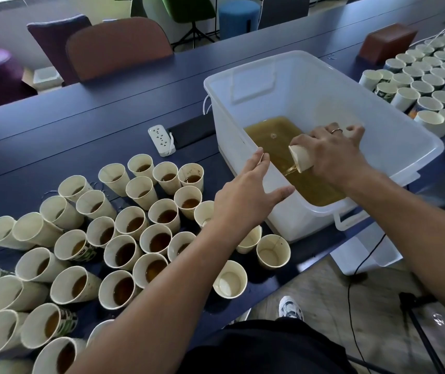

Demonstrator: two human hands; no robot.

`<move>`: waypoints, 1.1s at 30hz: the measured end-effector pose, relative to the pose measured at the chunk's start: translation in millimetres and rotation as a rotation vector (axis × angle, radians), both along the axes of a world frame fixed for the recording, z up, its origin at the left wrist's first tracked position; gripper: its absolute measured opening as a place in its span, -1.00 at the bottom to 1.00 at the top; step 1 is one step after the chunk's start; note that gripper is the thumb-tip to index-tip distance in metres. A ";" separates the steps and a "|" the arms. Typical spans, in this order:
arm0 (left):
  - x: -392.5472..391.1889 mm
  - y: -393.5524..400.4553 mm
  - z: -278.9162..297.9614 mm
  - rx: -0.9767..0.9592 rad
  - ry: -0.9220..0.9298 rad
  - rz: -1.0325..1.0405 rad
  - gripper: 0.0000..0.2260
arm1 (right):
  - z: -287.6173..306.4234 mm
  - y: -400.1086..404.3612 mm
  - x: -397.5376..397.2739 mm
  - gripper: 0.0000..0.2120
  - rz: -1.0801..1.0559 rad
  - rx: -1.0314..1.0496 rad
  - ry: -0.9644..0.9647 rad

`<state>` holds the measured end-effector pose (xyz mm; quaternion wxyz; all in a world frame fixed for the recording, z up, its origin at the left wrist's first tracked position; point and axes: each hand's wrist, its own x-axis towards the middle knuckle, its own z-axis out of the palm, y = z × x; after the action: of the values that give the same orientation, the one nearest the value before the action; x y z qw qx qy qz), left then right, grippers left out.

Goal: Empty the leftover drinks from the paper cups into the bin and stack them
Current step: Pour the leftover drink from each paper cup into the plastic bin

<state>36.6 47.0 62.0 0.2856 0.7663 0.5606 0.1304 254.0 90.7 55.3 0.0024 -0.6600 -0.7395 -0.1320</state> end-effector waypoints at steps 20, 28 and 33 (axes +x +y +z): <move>-9.2 5.3 9.1 -0.006 -0.131 -0.028 -0.36 | 9.7 1.7 -5.7 -0.53 -0.150 0.089 0.283; -82.8 -0.5 62.5 0.076 -0.643 0.276 -0.85 | 63.8 -44.3 -92.2 -0.32 0.057 0.152 0.839; -131.2 -28.2 65.7 0.101 -0.584 0.376 -0.84 | 54.6 -67.2 -151.4 -0.30 0.241 -0.021 0.838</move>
<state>-94.6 18.8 127.7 0.3666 0.5934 0.5794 0.4217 102.6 23.5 109.9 0.3109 -0.5655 -0.7477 0.1562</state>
